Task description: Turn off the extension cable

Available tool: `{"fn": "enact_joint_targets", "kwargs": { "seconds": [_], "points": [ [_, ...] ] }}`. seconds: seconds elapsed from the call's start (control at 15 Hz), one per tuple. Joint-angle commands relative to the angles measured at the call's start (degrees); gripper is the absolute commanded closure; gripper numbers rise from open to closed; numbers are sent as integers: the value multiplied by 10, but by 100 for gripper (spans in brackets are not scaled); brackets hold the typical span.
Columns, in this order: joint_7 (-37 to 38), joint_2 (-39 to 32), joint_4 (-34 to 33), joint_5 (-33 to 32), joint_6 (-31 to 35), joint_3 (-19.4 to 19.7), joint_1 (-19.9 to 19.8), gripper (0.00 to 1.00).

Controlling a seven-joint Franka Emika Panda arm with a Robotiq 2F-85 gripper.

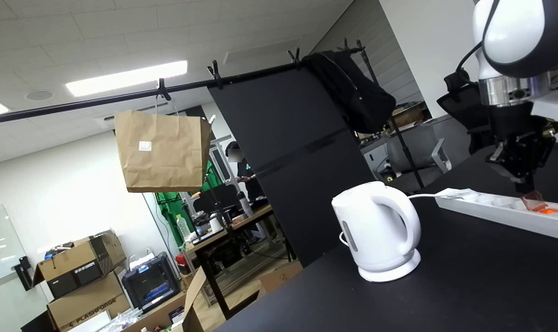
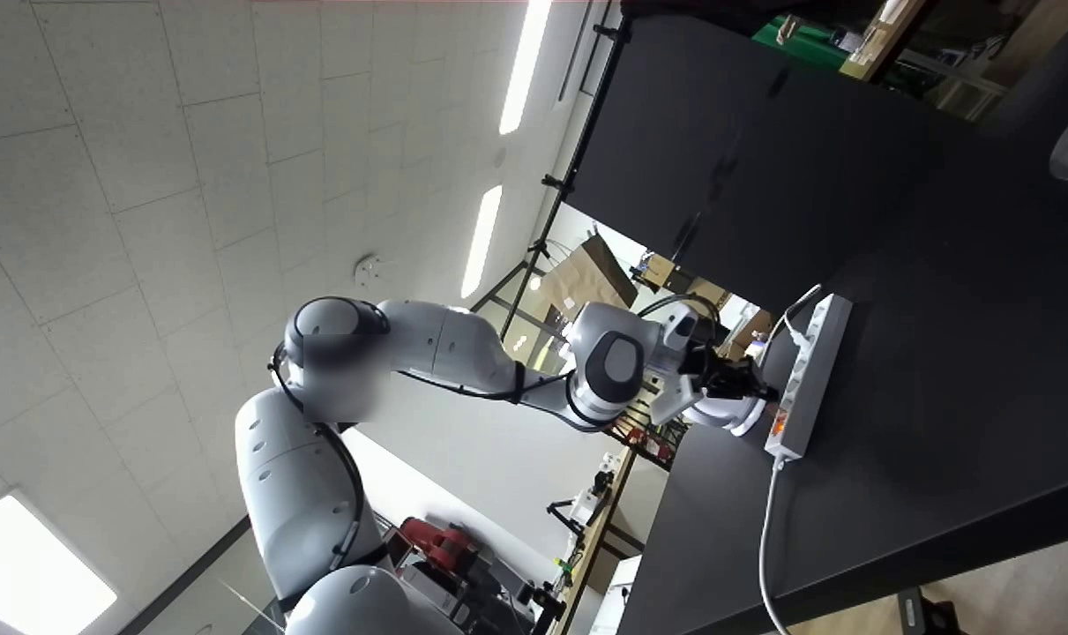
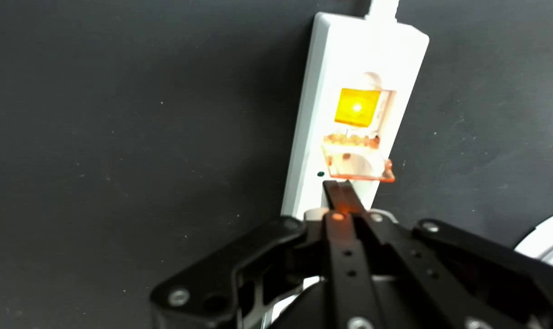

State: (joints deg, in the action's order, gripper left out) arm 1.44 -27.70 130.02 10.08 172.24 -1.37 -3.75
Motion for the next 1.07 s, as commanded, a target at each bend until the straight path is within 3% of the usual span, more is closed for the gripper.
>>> {"fn": "enact_joint_targets", "kwargs": {
  "seconds": [0.0,0.4,1.0],
  "points": [
    [3,0,1,-8,12,-2,-6,100],
    [8,15,3,-5,9,-4,-6,100],
    [32,82,-4,-22,-148,30,19,100]
  ]
}}
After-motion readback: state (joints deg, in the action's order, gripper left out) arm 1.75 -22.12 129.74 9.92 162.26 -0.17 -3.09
